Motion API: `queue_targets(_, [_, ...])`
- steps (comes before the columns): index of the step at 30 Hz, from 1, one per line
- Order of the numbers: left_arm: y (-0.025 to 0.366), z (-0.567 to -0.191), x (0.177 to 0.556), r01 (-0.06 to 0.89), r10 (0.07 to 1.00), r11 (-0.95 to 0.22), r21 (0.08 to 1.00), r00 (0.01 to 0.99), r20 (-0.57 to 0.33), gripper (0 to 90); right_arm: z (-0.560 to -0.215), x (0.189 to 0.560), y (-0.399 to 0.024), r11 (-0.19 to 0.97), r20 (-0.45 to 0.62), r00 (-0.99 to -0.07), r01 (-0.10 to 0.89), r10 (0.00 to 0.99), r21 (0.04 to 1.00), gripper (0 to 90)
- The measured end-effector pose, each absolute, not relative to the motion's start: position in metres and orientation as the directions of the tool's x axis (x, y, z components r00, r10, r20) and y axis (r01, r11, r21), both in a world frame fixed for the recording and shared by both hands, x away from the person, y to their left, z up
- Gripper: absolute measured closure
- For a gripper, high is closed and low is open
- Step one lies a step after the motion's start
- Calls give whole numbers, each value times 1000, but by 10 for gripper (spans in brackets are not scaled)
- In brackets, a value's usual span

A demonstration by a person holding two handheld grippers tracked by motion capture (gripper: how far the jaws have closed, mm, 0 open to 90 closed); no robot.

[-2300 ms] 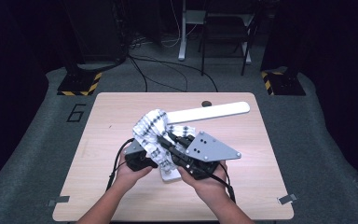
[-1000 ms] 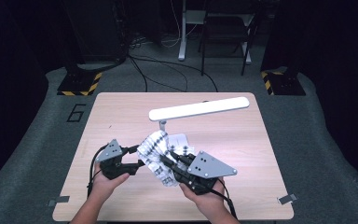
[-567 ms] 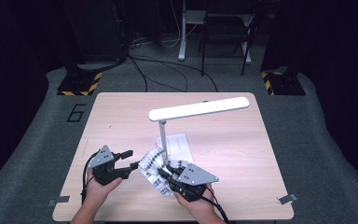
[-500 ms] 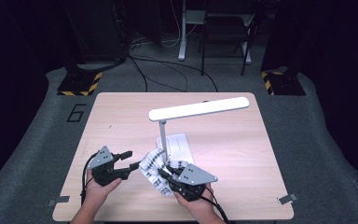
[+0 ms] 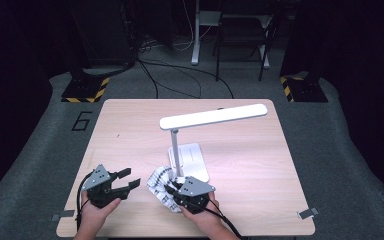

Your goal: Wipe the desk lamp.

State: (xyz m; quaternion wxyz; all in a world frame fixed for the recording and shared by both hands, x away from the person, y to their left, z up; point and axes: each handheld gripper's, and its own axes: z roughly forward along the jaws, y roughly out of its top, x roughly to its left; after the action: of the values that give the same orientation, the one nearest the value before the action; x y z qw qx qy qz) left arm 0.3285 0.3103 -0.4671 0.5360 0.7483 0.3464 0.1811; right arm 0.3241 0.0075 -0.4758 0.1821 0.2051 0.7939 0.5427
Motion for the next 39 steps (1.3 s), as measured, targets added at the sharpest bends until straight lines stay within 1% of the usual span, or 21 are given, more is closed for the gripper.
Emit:
queue_targets(1, [310,-467,328,324,713,-185,928,694,-100,421,-476,324,8,327,-67,-850,128,523,936,799])
queue_targets(2, [312,-468,327,328,717,-181,927,690,-104,421,-480,327,11,347,-51,-845,162,533,924,796])
queue_targets(3, [312,-468,327,328,717,-181,927,690,-104,421,-480,327,11,347,-51,-845,162,533,924,796])
queue_targets(5, [314,-469,328,331,718,-174,927,687,-111,421,-487,332,16,363,-27,-832,211,553,908,790])
queue_targets(7, [315,-470,328,341,720,-178,923,685,-114,421,-492,335,16,391,-28,-838,224,544,893,788])
queue_targets(14, [316,-472,330,336,729,-168,927,675,-113,421,-503,341,21,427,-18,-842,255,539,867,769])
queue_targets(18, [312,-473,330,335,727,-163,928,676,-117,421,-507,340,23,431,-17,-842,259,540,865,676])
queue_targets(19, [312,-473,330,337,720,-180,924,685,-110,419,-507,340,24,418,-21,-833,256,553,872,609])
queue_targets(21, [310,-473,330,340,717,-182,923,688,-112,419,-506,339,23,410,-11,-833,260,553,874,550])
queue_targets(22, [309,-473,330,336,713,-200,921,695,-99,418,-506,339,22,410,-14,-837,253,547,877,527])
queue_targets(23, [309,-473,330,336,713,-200,921,695,-99,418,-506,339,22,410,-14,-837,253,547,877,527])
queue_targets(25, [307,-473,330,339,712,-200,919,695,-102,418,-507,339,22,411,-12,-838,255,546,875,499])
queue_targets(27, [305,-473,330,335,708,-201,920,699,-100,417,-506,339,21,413,-20,-842,244,540,877,496])
queue_targets(30, [301,-473,329,334,696,-214,918,711,-96,416,-502,336,19,384,-13,-834,241,552,891,493])
queue_targets(32, [297,-474,328,332,692,-224,916,716,-90,412,-496,333,14,364,-3,-830,241,557,899,502])
queue_targets(33, [293,-475,327,333,691,-226,915,717,-90,412,-491,331,7,358,-15,-828,226,560,906,511])
queue_targets(34, [287,-475,326,324,672,-269,907,738,-64,409,-488,331,4,357,-22,-826,219,563,908,513])
queue_targets(35, [287,-475,326,324,672,-269,907,738,-64,409,-488,331,4,357,-22,-826,219,563,908,513])
queue_targets(36, [279,-477,324,329,651,-282,901,755,-72,406,-482,332,-4,353,-31,-821,211,570,912,515])
queue_targets(39, [271,-480,323,327,631,-306,894,773,-67,399,-476,331,-13,328,-19,-803,222,595,918,519])
